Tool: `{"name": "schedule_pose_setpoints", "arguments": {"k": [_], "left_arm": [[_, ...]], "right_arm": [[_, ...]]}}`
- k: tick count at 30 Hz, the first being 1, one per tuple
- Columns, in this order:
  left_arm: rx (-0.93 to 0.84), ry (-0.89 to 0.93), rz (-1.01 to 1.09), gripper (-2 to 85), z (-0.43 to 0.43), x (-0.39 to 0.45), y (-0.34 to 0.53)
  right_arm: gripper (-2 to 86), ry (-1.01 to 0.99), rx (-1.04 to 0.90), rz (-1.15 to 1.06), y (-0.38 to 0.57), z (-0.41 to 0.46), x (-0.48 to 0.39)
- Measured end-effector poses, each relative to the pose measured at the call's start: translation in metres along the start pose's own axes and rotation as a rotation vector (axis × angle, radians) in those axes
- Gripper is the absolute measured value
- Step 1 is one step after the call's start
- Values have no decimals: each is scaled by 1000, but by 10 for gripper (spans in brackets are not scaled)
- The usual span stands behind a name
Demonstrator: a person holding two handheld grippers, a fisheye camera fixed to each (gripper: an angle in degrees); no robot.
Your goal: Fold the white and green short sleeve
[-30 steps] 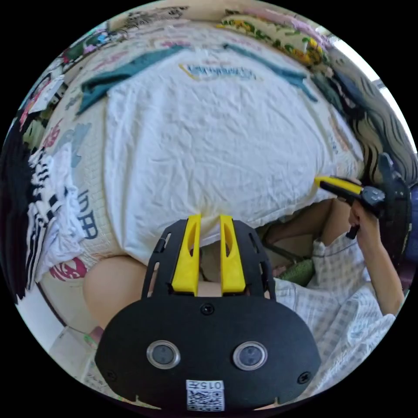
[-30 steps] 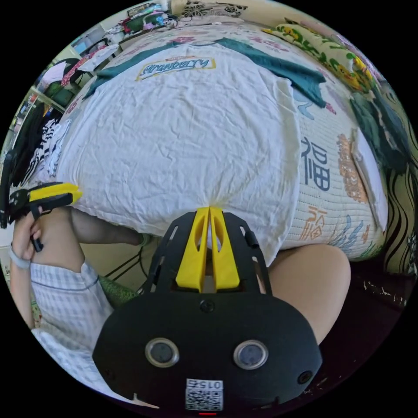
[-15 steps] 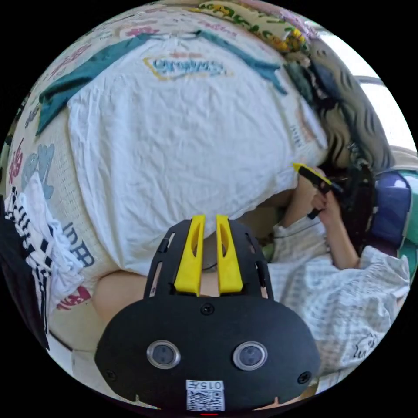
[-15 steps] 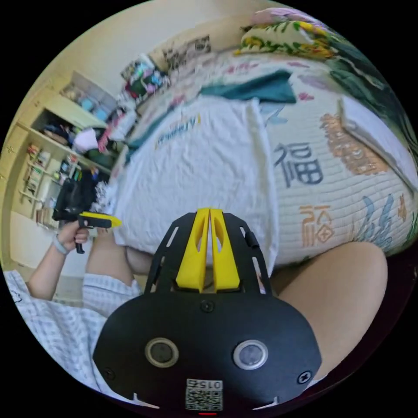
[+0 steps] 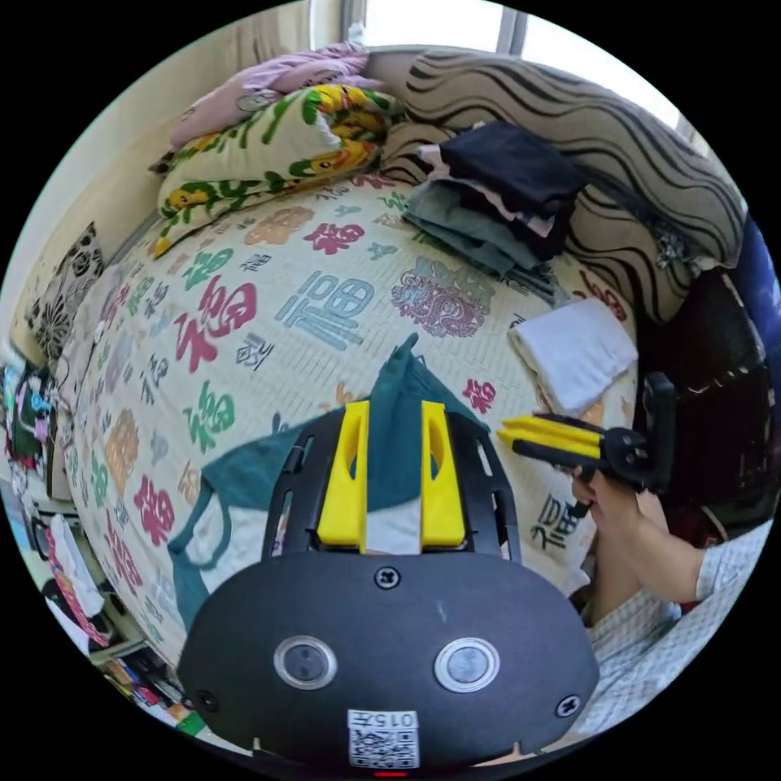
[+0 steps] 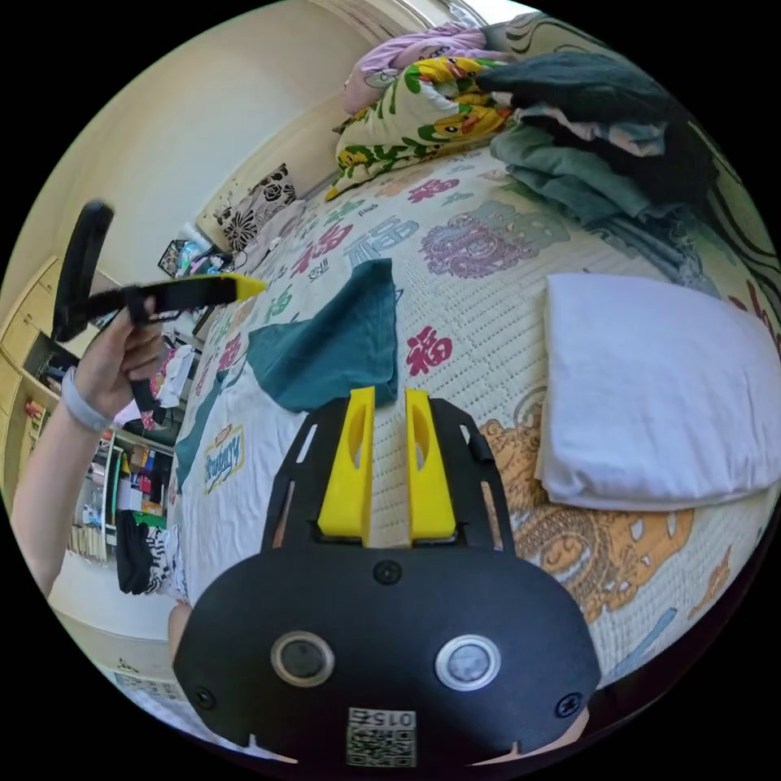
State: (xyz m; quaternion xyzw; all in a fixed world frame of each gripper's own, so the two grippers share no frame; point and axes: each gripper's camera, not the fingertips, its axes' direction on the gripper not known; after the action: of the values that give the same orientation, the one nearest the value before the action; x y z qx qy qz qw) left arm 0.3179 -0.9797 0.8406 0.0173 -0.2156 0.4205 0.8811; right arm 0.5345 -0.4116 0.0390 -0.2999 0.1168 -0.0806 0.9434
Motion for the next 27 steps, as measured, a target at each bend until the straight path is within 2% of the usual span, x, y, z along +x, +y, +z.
{"name": "schedule_pose_setpoints", "arguments": {"k": [3,7,10,14,20,22,27], "left_arm": [[-81,-25,-23,101,69,4,-52],[-94,-50,-90,90,134,-6,-82],[-157,-10,-136,31,171,-26,-83],[-19,111,-248,-1,163,-64,-61],[256,282,-330,-5,90,-158,33],[374,322,-357,-4,57,-198,103],[459,287,-505,12,37,-277,267]], "right_arm": [[49,-19,-35,33,-8,11,11],[26,-64,10,66,-16,7,19],[3,-99,8,42,-24,7,17],[-8,-105,48,1,-26,-8,9],[-10,-232,157,-126,-20,-51,-35],[-10,-294,126,-247,-15,-55,-74],[-9,-330,18,-436,15,-24,-152]]}}
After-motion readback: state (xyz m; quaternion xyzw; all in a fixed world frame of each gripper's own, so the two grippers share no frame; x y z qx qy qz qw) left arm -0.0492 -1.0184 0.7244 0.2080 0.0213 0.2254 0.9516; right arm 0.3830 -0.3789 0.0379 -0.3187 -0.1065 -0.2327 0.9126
